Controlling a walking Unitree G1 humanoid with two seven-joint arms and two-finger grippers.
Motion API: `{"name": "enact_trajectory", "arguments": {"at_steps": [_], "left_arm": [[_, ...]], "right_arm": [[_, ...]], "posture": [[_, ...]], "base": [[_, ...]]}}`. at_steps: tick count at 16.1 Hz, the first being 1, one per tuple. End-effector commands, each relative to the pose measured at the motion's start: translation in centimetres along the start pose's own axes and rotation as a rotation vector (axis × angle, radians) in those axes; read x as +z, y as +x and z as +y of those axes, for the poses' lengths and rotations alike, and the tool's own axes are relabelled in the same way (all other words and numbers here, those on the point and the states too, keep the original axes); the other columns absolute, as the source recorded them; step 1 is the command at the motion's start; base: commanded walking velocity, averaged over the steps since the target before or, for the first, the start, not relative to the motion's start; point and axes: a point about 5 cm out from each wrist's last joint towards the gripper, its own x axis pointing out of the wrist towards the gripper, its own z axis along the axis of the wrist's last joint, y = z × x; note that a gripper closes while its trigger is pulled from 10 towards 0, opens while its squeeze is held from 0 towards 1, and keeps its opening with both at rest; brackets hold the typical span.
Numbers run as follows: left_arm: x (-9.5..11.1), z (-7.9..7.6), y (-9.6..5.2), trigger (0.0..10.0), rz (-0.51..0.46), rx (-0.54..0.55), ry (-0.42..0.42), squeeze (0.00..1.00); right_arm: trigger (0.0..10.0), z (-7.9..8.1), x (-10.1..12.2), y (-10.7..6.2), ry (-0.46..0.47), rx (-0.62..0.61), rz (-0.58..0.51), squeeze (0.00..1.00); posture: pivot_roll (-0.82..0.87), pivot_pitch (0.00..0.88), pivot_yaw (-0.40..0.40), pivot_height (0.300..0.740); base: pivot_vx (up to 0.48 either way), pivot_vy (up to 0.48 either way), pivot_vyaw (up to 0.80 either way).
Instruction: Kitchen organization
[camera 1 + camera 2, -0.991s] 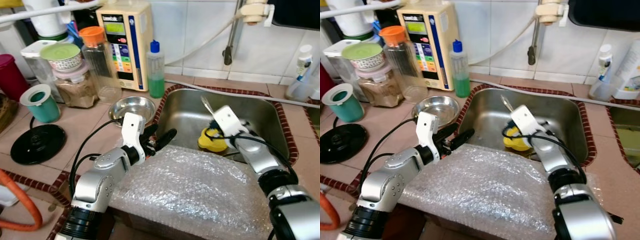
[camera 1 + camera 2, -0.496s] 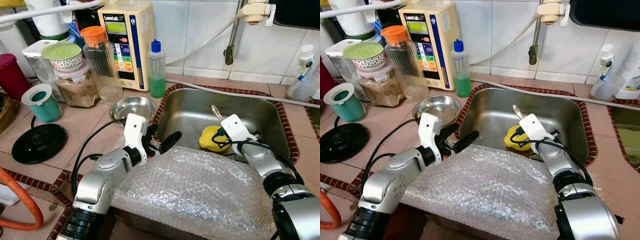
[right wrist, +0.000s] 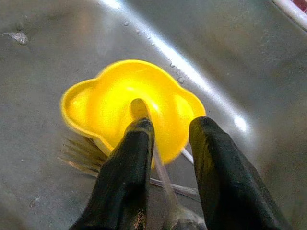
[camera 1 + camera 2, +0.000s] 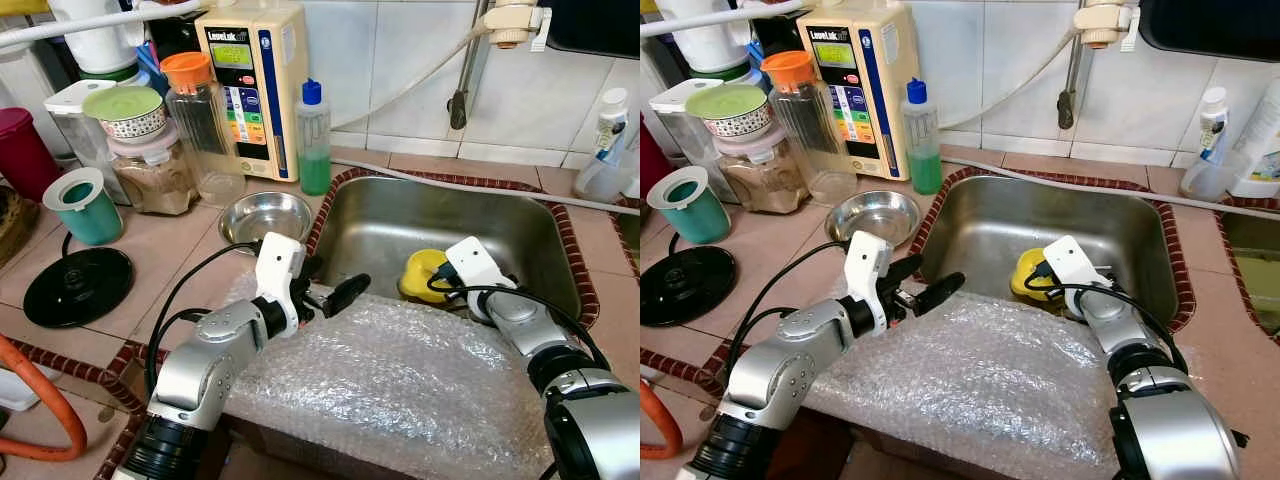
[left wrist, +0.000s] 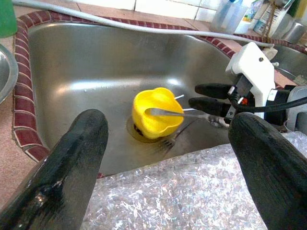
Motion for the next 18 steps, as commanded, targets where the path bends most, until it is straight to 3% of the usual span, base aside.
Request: {"name": "enact_trajectory", "arguments": {"at_steps": [1,8,14,18], "left_arm": [[-0.1,0.1,-0.1,10.0,0.018,-0.002,0.014,1.00],[0.2,0.1,0.0,10.0,0.006,0.011,0.032,1.00],[2.2,1.6,0.3,10.0,-0.115,0.157,0.053,1.00],[2.6,2.0,0.7,10.0,-0.150,0.204,0.050,1.00]], "right_arm": [[10.0,-0.3,0.1,0.0,0.015,0.003,0.006,1.00],[10.0,-1.4,0.8,-0.1,0.078,-0.060,-0.055,1.00],[10.0,-3.8,2.4,-1.1,0.216,-0.219,-0.230,1.00],[10.0,-3.7,2.3,-1.7,0.254,-0.218,-0.281,1.00]], "posture": [[0.06,0.000,0.103,0.740],[0.06,0.000,0.103,0.740],[0.04,0.000,0.104,0.740],[0.01,0.000,0.110,0.740]], "base": [[0.000,0.000,0.00],[0.000,0.000,0.00],[0.000,0.000,0.00],[0.000,0.000,-0.30]]}}
